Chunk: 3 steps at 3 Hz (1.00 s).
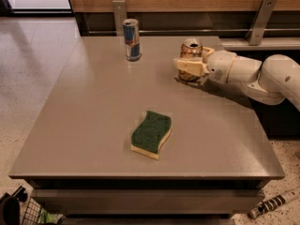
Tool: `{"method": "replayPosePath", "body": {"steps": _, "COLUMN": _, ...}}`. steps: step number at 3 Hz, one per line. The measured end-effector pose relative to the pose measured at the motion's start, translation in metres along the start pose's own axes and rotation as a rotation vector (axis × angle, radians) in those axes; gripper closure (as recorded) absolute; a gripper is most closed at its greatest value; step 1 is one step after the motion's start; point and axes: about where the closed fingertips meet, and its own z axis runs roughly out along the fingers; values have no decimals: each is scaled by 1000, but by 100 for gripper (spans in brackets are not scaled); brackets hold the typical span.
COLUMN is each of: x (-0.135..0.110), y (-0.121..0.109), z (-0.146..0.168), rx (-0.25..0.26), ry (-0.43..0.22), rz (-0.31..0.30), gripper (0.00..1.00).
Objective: Pick orange can
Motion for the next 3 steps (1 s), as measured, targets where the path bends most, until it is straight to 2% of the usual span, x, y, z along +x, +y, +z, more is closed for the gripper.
{"method": "replayPosePath", "body": {"steps": 1, "x": 0, "y": 1, "z": 1, "rx": -3, "ry": 0, "rz": 1, "gripper": 72}}
{"method": "replayPosePath", "body": {"steps": 2, "x": -1, "y": 4, "z": 5, "rx": -9, "ry": -1, "rz": 0, "gripper": 100}}
{"method": "replayPosePath", "body": {"steps": 3, "x": -1, "y": 4, "z": 5, "rx": -9, "ry": -1, "rz": 0, "gripper": 100}}
